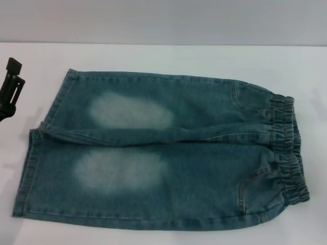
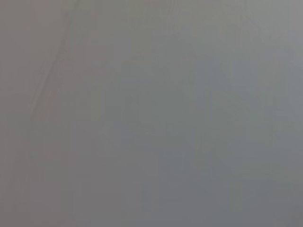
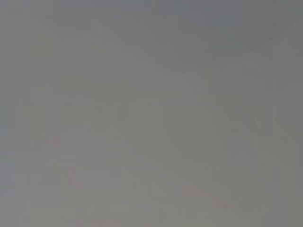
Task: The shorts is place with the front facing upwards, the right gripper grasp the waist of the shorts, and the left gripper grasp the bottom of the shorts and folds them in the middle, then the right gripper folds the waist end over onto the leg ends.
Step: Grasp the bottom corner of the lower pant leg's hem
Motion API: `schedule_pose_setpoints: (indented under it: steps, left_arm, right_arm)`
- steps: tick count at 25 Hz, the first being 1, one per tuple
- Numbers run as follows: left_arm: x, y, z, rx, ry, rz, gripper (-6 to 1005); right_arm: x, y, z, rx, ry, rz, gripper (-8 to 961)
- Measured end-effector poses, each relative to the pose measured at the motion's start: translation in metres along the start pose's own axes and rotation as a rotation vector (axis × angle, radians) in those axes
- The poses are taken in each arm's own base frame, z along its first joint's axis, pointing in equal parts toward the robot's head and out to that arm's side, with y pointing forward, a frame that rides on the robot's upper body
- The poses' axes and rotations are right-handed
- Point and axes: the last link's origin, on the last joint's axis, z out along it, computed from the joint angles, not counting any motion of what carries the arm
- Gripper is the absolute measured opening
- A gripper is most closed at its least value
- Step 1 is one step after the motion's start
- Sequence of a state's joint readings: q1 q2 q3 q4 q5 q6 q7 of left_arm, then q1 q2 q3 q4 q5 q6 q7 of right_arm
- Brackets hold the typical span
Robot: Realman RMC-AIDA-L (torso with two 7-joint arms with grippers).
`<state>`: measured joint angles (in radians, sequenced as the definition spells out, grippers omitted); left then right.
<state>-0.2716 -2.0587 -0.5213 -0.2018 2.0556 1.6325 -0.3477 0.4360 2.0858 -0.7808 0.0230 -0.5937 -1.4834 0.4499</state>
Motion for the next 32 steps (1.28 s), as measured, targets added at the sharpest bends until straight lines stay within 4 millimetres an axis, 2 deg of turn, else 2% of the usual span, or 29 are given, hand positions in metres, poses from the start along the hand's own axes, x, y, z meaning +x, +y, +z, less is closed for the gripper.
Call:
schedule_pose_setpoints:
  steps: [6, 13, 17, 23, 27, 32]
  left_arm:
    - [0.001, 0.0, -0.001, -0.026, -0.005, -0.085, 802]
    - [0.003, 0.002, -0.006, -0.091, -0.015, -0.118, 802]
    - [0.004, -0.004, -0.002, -0.163, -0.074, -0.179, 802]
    - [0.011, -0.022, 0.019, -0.294, -0.228, -0.311, 802]
    - [0.031, -0.044, 0.042, -0.419, -0.465, -0.445, 802]
    - [0.054, -0.056, 0.055, -0.522, -0.689, -0.512, 801]
  right_arm:
    - [0.001, -0.006, -0.013, 0.023, 0.008, -0.004, 786]
    - [0.001, -0.004, -0.012, 0.01, 0.005, -0.003, 787]
    - [0.001, -0.002, -0.011, 0.001, 0.006, -0.004, 787]
    - [0.002, -0.001, -0.01, -0.004, 0.015, -0.002, 787]
    - [0.004, -0.002, -0.011, 0.005, 0.027, 0.002, 787]
    - [0.011, -0.005, -0.007, 0.026, 0.074, 0.001, 787]
